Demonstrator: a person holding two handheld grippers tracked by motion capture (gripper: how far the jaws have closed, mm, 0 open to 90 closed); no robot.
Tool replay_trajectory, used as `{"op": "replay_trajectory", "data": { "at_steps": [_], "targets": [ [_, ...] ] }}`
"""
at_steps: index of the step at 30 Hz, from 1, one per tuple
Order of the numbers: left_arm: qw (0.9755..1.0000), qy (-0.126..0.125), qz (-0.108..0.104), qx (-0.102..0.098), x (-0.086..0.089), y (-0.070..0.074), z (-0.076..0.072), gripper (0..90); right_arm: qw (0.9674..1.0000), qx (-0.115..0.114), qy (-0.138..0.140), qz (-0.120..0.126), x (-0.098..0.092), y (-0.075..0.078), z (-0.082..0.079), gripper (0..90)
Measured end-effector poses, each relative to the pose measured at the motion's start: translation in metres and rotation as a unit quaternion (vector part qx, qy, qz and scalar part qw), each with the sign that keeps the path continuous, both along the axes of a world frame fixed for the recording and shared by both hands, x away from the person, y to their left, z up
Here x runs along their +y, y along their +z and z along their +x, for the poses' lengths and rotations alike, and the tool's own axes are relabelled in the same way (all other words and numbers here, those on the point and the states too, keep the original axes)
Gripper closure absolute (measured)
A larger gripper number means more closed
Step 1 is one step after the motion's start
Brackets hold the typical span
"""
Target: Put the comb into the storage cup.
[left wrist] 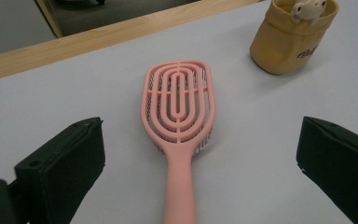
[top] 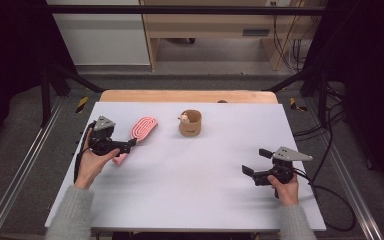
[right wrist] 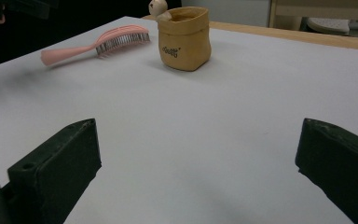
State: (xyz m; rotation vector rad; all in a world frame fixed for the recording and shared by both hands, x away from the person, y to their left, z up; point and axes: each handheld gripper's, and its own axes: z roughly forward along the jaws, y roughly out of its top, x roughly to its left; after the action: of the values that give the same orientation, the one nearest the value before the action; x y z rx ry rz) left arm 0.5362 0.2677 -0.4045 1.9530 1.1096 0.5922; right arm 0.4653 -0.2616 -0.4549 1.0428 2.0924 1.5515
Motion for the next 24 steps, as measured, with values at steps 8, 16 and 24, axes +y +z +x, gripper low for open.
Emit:
{"op": "replay_trajectory", "data": {
  "at_steps": [8,16,24],
  "targets": [
    [0.9998,0.003,0.013,0.012,0.0,-0.006,0.01,1.0,1.0,0.0,0.0,-0.001,0.0,0.0,0.0,0.4],
    [0.9993,0.01,0.023,0.028,-0.002,-0.013,0.019,1.0,1.0,0.001,0.001,0.0,0.001,0.0,0.0,0.3],
    [0.9983,0.014,0.036,0.044,-0.004,-0.023,0.027,1.0,1.0,0.002,0.0,-0.001,0.001,-0.001,0.0,0.3]
  ]
}}
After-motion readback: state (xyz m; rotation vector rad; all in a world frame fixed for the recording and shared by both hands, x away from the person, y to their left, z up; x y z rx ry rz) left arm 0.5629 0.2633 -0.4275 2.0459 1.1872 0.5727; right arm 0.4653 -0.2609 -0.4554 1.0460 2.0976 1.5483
